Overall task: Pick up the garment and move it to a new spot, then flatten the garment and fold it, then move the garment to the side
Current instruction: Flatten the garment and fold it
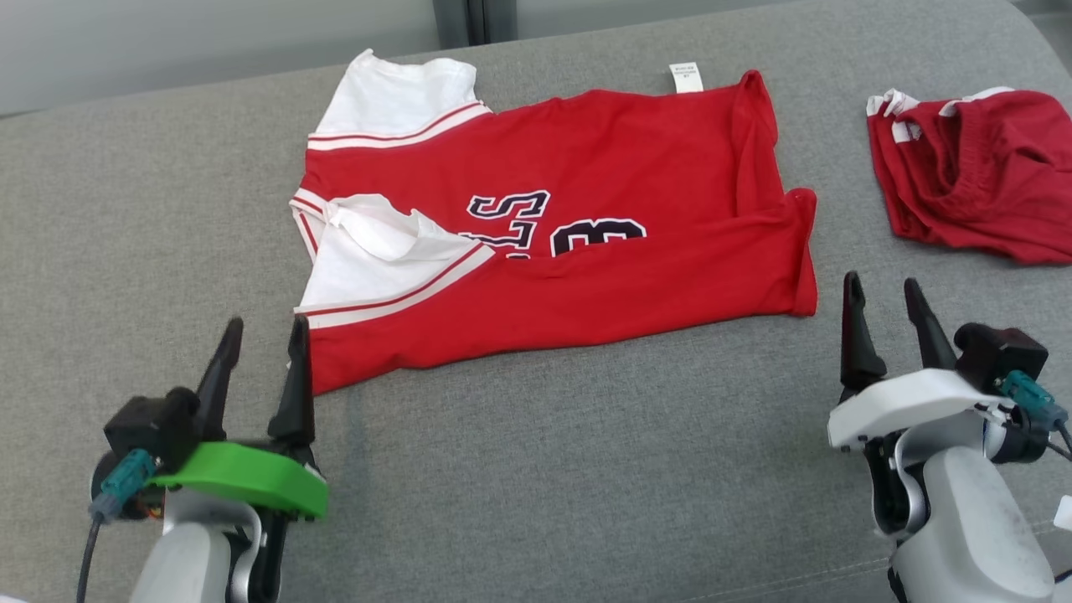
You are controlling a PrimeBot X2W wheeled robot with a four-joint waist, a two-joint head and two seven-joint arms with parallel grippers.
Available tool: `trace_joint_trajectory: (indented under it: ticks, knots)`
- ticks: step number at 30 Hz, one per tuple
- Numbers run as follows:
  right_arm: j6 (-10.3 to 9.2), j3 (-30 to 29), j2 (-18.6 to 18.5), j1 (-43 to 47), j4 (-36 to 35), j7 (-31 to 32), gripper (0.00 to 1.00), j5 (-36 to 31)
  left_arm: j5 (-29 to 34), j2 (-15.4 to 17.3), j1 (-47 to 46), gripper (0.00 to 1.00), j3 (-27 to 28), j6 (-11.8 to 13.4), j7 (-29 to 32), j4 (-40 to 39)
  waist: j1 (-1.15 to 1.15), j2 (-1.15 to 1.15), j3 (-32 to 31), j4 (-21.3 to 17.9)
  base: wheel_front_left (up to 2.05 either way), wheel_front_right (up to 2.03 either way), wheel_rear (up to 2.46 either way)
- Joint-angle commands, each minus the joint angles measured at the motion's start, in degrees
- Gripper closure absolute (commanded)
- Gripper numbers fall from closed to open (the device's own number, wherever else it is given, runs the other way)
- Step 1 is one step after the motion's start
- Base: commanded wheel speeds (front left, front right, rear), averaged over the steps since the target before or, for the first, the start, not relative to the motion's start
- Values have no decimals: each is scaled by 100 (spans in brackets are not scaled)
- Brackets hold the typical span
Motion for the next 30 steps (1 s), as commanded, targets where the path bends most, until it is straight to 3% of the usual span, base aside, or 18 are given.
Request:
trace_joint_trajectory:
  ticks: [1, 8, 24, 27, 30]
  knots:
    - [-9, 52, -9, 167, -90, 91, 0, -88, -138, 16, 222, 0, 17, 21, 157, -51, 0, 0, -172, 61, 0, 0, 0]
    - [-9, 121, -11, 487, -435, 614, 0, -123, -636, -113, 705, 0, -44, 79, 1107, -160, 0, 0, -88, 82, 0, 0, 0]
    - [-9, 408, -11, 177, -402, 767, 0, -181, -1091, -229, 1, 0, 138, 232, 1490, 582, 0, 0, 186, -56, 0, 0, 0]
    - [-9, 459, -10, 104, -331, 746, 0, -202, -1084, -244, -132, 43, 97, 237, 1522, 780, 0, 0, 222, -80, 0, 0, 0]
    - [-9, 534, -11, -17, -221, 763, 0, -204, -1019, -264, -268, 100, 9, 221, 1503, 1036, 0, 0, 251, -89, 0, 0, 0]
